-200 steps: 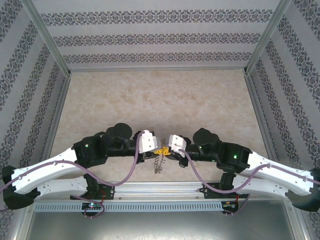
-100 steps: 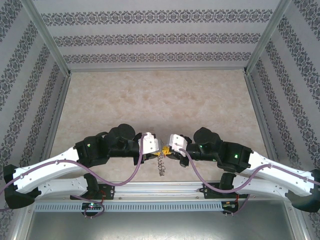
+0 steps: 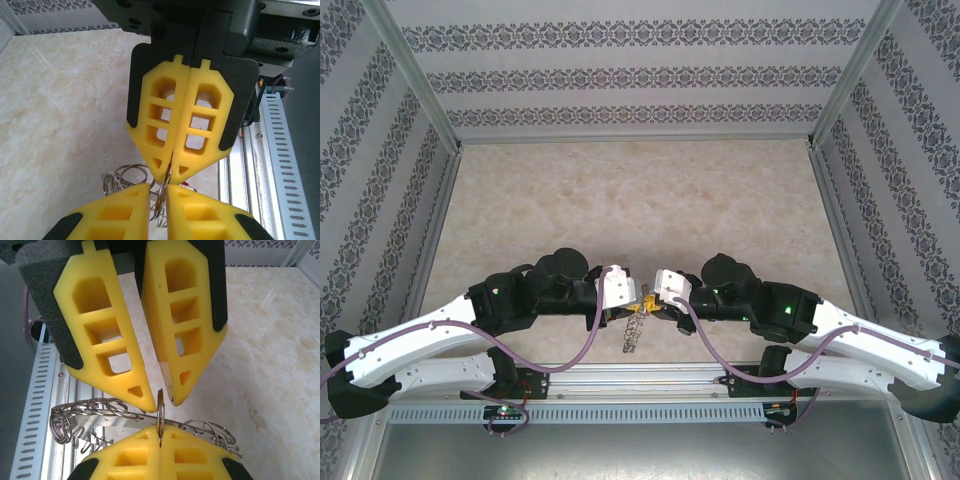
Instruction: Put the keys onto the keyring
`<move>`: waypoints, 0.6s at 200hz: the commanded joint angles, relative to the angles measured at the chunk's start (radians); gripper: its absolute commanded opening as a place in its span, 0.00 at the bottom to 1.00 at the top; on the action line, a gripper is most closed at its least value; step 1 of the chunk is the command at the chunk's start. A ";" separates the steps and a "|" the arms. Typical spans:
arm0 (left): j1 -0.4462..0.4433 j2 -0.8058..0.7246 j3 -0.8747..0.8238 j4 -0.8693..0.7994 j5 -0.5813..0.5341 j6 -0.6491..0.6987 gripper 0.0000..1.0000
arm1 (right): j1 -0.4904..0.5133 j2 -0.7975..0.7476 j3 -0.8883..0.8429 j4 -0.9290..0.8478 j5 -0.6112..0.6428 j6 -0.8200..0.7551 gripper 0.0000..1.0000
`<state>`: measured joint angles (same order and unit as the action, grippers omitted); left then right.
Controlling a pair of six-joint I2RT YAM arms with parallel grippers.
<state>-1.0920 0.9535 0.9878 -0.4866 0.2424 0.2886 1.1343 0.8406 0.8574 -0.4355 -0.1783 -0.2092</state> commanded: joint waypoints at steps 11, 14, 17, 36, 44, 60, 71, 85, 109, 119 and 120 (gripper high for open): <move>-0.009 0.005 -0.010 0.012 0.009 0.013 0.17 | -0.007 -0.012 0.040 0.029 -0.032 -0.002 0.00; -0.009 0.007 -0.010 0.014 0.012 0.013 0.17 | -0.007 -0.012 0.040 0.029 -0.033 -0.002 0.00; -0.009 0.008 -0.010 0.013 0.011 0.015 0.17 | -0.007 -0.012 0.039 0.030 -0.034 -0.002 0.00; -0.009 0.016 -0.009 0.019 0.013 0.017 0.17 | -0.007 -0.015 0.037 0.032 -0.036 -0.002 0.00; -0.009 0.018 -0.008 0.021 0.014 0.017 0.17 | -0.007 -0.015 0.036 0.031 -0.036 -0.002 0.00; -0.009 0.025 -0.007 0.018 0.018 0.017 0.19 | -0.007 -0.017 0.034 0.032 -0.038 -0.002 0.00; -0.009 0.028 -0.005 0.017 0.018 0.018 0.19 | -0.007 -0.019 0.032 0.037 -0.039 -0.002 0.00; -0.010 0.029 -0.003 0.016 0.019 0.018 0.16 | -0.007 -0.018 0.029 0.038 -0.041 -0.002 0.00; -0.009 0.024 -0.006 0.016 0.022 0.020 0.03 | -0.007 -0.015 0.029 0.038 -0.041 -0.002 0.00; -0.009 0.019 -0.006 0.015 0.026 0.020 0.00 | -0.007 -0.018 0.028 0.039 -0.040 -0.001 0.00; -0.009 0.018 -0.006 0.016 0.027 0.020 0.00 | -0.007 -0.017 0.028 0.040 -0.040 -0.001 0.00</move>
<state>-1.0927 0.9806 0.9878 -0.4866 0.2611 0.2962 1.1275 0.8391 0.8574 -0.4397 -0.1909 -0.2092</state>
